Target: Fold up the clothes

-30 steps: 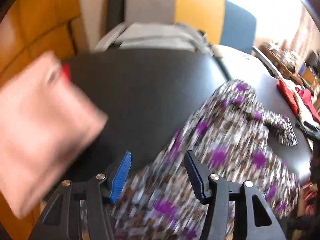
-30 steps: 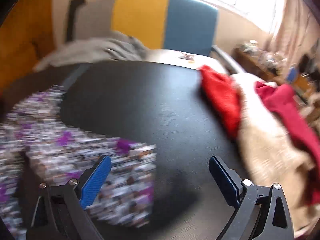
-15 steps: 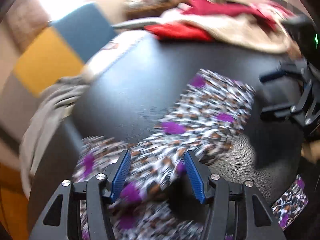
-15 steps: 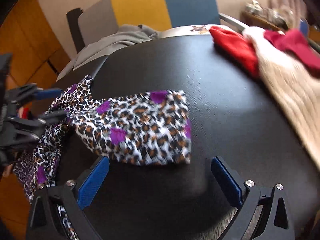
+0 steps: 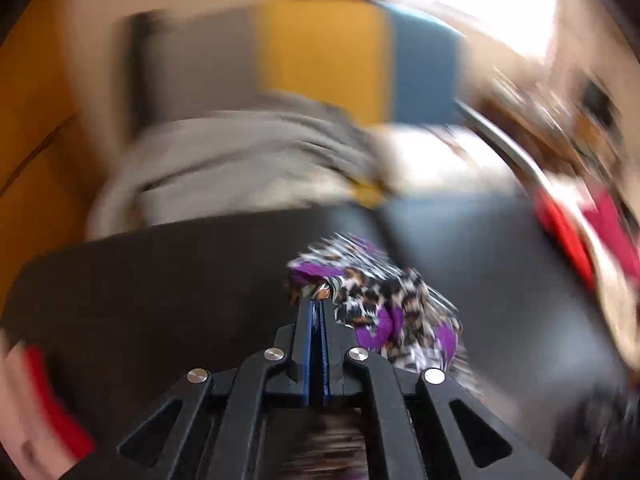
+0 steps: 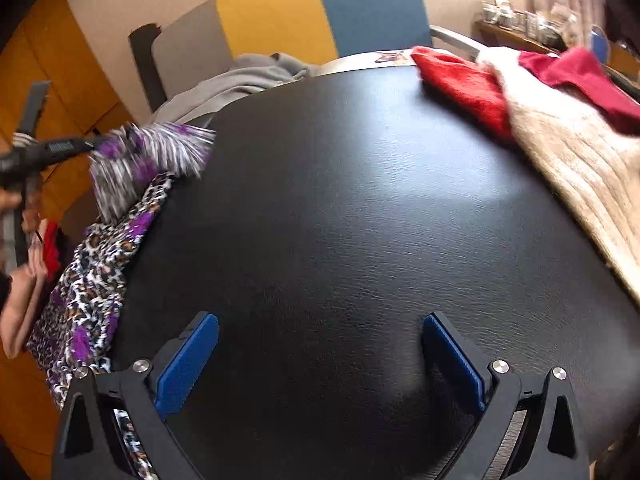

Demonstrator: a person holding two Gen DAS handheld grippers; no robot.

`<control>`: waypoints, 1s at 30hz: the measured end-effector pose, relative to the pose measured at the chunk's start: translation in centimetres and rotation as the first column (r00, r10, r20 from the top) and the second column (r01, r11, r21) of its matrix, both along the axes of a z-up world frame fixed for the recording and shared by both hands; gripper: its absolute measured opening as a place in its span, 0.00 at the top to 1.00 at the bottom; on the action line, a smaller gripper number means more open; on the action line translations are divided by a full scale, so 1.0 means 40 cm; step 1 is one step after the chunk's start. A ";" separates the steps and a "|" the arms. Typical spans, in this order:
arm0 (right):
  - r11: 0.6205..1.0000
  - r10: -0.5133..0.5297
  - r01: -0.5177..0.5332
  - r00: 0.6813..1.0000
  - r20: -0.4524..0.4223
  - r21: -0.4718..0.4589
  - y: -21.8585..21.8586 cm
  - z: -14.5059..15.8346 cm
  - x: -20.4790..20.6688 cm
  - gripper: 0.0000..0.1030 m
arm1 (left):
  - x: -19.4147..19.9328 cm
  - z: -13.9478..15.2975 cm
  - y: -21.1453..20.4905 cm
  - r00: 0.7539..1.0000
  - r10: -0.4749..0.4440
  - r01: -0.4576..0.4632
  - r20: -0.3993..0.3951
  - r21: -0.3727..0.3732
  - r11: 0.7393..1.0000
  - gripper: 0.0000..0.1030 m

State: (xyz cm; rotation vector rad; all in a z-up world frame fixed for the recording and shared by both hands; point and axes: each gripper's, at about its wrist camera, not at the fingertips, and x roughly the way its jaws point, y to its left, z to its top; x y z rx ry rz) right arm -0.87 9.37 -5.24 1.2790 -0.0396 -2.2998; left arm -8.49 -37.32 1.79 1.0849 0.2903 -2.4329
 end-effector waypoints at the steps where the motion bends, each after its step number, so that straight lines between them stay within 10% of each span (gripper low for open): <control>1: 1.000 0.018 -0.018 1.000 -0.001 -0.016 -0.011 0.002 0.004 0.00 | 0.049 0.013 -0.059 0.996 0.089 -0.089 0.000 -0.011 0.996 0.98; 6: 0.955 0.197 -0.175 0.978 0.071 -0.240 -0.144 0.024 0.011 0.00 | 0.288 0.022 -0.288 0.875 0.483 -0.483 0.041 -0.018 0.876 0.92; 9: 0.925 0.266 -0.227 0.959 0.093 -0.305 -0.241 0.031 -0.006 0.00 | 0.385 -0.030 -0.320 0.830 0.552 -0.557 0.076 0.063 0.828 0.88; 13: 0.912 0.346 -0.296 0.926 0.147 -0.284 -0.391 0.009 -0.022 0.00 | 0.440 -0.071 -0.242 0.865 0.501 -0.502 0.038 0.092 0.860 0.88; 18: 0.886 0.463 -0.450 0.876 0.138 -0.112 -0.533 0.002 0.054 0.05 | 0.392 -0.115 0.015 0.992 0.127 -0.127 0.003 0.047 0.991 0.80; 23: 0.863 0.506 -0.495 0.838 0.206 -0.104 -0.573 -0.013 0.101 0.06 | 0.358 -0.224 0.232 0.981 -0.165 0.166 0.104 -0.006 0.986 0.80; 28: 0.876 0.467 -0.379 0.821 0.328 -0.298 -0.551 -0.055 0.076 0.23 | 0.369 -0.308 0.278 0.975 -0.178 0.175 0.130 0.038 0.984 0.80; 30: 0.873 0.456 -0.321 0.807 0.376 -0.368 -0.542 -0.071 0.066 0.58 | 0.386 -0.327 0.271 0.979 -0.165 0.163 0.116 0.032 0.986 0.78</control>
